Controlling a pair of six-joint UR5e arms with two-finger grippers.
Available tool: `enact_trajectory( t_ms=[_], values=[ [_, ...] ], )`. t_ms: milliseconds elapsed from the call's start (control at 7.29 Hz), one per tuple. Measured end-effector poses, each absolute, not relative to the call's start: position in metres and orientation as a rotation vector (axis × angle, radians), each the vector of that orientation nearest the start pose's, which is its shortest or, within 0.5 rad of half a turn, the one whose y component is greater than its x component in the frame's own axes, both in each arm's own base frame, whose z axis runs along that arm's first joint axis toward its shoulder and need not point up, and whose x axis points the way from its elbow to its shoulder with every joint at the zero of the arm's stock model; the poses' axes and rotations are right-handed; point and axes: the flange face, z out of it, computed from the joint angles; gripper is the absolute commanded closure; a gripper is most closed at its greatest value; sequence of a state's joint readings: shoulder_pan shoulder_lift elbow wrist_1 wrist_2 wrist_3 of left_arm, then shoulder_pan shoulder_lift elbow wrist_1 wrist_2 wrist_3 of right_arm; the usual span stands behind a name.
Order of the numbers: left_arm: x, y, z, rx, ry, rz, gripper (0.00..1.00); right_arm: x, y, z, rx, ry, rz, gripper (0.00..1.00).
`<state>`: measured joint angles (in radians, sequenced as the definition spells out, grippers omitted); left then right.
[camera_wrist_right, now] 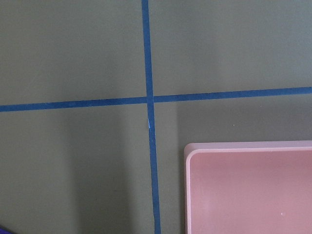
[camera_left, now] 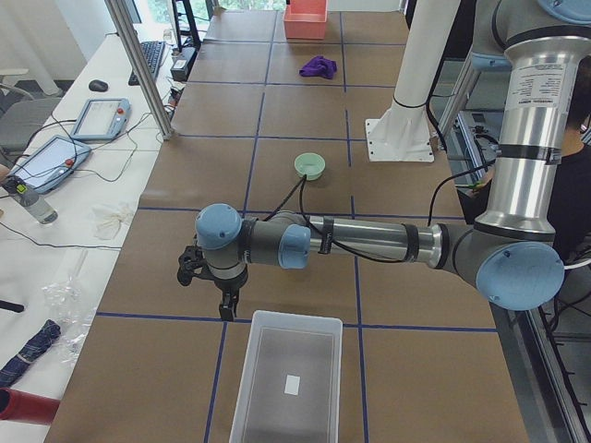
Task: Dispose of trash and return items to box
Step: 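Move the left gripper toward the yellow cup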
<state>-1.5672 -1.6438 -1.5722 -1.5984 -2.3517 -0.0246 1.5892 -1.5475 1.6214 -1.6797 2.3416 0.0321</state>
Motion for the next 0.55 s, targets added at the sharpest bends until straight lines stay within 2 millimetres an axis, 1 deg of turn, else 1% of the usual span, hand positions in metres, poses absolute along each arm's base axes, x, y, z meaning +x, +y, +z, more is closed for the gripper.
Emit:
enact_trajectory(
  t_ms=[274,549],
  values=[
    [-0.061,-0.529,0.604,0.113,0.783,0.032,0.0,0.073,-0.498,0.63,-0.033,-0.773,0.059,0.0],
    [-0.057,-0.534,0.58,0.181,0.79,0.07,0.0,0.073,-0.5,0.622,-0.018,-0.778,0.053,0.0]
  ],
)
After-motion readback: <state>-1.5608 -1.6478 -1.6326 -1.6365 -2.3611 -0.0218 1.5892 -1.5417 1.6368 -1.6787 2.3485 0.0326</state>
